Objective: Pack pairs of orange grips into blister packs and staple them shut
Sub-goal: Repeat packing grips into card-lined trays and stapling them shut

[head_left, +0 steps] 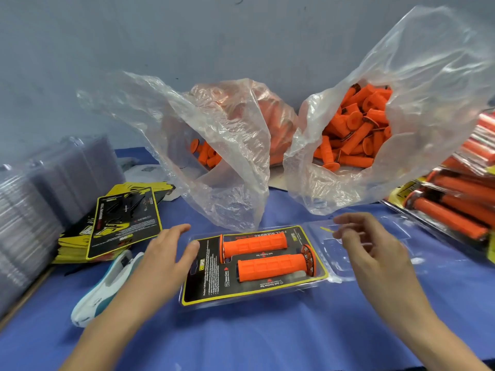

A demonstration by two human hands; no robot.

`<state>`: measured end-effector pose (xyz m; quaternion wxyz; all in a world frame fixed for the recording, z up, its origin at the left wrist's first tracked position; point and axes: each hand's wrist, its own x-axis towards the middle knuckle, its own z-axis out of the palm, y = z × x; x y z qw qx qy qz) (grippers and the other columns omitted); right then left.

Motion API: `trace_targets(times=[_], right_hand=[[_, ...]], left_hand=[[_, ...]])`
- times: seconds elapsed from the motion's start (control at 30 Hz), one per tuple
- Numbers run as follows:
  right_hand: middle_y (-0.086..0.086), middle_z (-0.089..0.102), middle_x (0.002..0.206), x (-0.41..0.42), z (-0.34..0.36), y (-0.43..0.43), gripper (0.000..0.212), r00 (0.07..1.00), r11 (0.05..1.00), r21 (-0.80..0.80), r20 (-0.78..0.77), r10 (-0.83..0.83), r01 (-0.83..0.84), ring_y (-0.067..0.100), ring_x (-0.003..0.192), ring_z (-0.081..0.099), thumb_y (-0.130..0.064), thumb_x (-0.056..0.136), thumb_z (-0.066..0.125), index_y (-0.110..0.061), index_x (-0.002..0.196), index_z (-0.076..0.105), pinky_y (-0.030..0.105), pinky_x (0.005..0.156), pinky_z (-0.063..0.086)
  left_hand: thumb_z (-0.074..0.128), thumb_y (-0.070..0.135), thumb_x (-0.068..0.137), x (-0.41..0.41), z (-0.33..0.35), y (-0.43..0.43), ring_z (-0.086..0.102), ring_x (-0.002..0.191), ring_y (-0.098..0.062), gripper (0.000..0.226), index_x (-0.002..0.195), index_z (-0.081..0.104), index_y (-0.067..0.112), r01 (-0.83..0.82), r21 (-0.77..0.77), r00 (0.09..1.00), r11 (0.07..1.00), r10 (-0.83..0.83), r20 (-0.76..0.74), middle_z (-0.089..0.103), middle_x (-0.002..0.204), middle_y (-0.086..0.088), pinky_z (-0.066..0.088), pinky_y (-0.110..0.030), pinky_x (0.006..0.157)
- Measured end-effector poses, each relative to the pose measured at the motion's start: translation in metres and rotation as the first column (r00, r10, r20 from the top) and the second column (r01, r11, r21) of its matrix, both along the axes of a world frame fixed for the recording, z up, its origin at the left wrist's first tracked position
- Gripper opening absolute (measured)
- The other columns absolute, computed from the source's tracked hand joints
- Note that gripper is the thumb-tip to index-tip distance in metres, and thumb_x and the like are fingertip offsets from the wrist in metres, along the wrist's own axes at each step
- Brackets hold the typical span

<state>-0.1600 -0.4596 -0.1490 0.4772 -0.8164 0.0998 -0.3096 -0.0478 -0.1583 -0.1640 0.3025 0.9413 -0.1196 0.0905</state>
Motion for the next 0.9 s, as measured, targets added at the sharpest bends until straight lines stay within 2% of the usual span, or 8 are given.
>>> trace_targets(times=[0.17,0.27,0.33,0.4,0.5,0.63,0.77,0.9], right_hand=[[0.006,0.063,0.080,-0.032,-0.018,0.014,0.025,0.988,0.817,0.570,-0.154,-0.002,0.091,0.018,0.058,0.059,-0.004,0.096,0.051,-0.018,0.083,0.066,0.030,0.052,0.048],[0.016,0.057,0.094,-0.039,-0.026,0.013,0.009,0.985,0.582,0.799,-0.172,-0.017,0.150,0.030,0.071,0.066,-0.006,0.099,0.050,-0.003,0.091,0.054,0.029,0.051,0.058],[0.023,0.059,0.103,-0.039,-0.028,0.007,0.012,0.989,0.451,0.881,-0.147,-0.029,0.144,0.035,0.084,0.068,-0.009,0.100,0.050,0.000,0.091,0.052,0.032,0.061,0.061],[0.030,0.060,0.106,-0.036,-0.026,0.000,0.015,0.990,0.375,0.917,-0.126,-0.061,0.139,0.034,0.094,0.066,-0.012,0.100,0.050,0.000,0.091,0.052,0.035,0.069,0.062],[0.029,0.062,0.100,-0.028,-0.024,-0.007,0.018,0.994,0.304,0.948,-0.068,-0.082,0.090,0.028,0.089,0.065,-0.012,0.101,0.049,0.001,0.090,0.051,0.029,0.066,0.062],[0.018,0.064,0.088,-0.017,-0.030,-0.006,0.017,0.997,0.389,0.919,-0.045,-0.056,0.063,0.018,0.068,0.067,-0.012,0.102,0.049,0.001,0.095,0.057,0.022,0.058,0.059],[0.015,0.063,0.083,-0.011,-0.033,-0.001,0.016,0.992,0.544,0.836,-0.001,-0.126,0.070,0.021,0.070,0.062,-0.015,0.101,0.050,0.000,0.103,0.056,0.022,0.058,0.059],[0.010,0.063,0.084,-0.010,-0.030,0.008,0.007,0.984,0.664,0.745,0.070,-0.166,0.059,0.015,0.063,0.064,-0.011,0.100,0.052,-0.013,0.094,0.054,0.022,0.050,0.056]], left_hand=[[0.057,0.032,0.096,-0.007,0.001,0.013,0.061,0.087,-0.024,0.039,0.130,0.054,0.013,-0.181,0.016,0.977,0.983,0.181,-0.111,0.063,0.103,-0.002,0.048,-0.036,0.082],[0.053,0.026,0.100,-0.011,-0.001,0.015,0.062,0.059,-0.024,0.024,0.116,0.056,0.008,-0.211,-0.227,0.934,0.951,0.128,-0.334,0.066,0.085,-0.012,0.054,-0.035,0.054],[0.048,0.020,0.102,-0.012,-0.003,0.014,0.053,0.044,-0.019,0.023,0.103,0.060,0.000,-0.225,-0.332,0.907,0.916,0.073,-0.415,0.060,0.073,-0.014,0.047,-0.029,0.039],[0.046,0.022,0.104,-0.012,-0.003,0.013,0.054,0.044,-0.018,0.029,0.093,0.062,0.000,-0.218,-0.325,0.894,0.920,0.055,-0.445,0.058,0.070,-0.012,0.046,-0.028,0.038],[0.046,0.027,0.103,-0.014,-0.004,0.011,0.055,0.044,-0.019,0.033,0.085,0.063,0.006,-0.175,-0.286,0.889,0.942,0.026,-0.457,0.058,0.057,-0.005,0.044,-0.026,0.039],[0.051,0.029,0.099,-0.012,-0.006,0.008,0.056,0.042,-0.019,0.027,0.086,0.067,0.011,-0.101,-0.205,0.910,0.974,0.007,-0.415,0.061,0.052,0.002,0.044,-0.024,0.040],[0.053,0.025,0.098,-0.005,-0.005,0.011,0.059,0.044,-0.023,0.024,0.084,0.066,0.012,-0.079,-0.212,0.915,0.974,-0.013,-0.402,0.068,0.060,-0.004,0.043,-0.025,0.039],[0.053,0.024,0.099,-0.007,-0.002,0.014,0.054,0.039,-0.018,0.023,0.084,0.066,0.011,-0.080,-0.197,0.917,0.977,-0.005,-0.400,0.064,0.055,0.000,0.041,-0.023,0.039]])
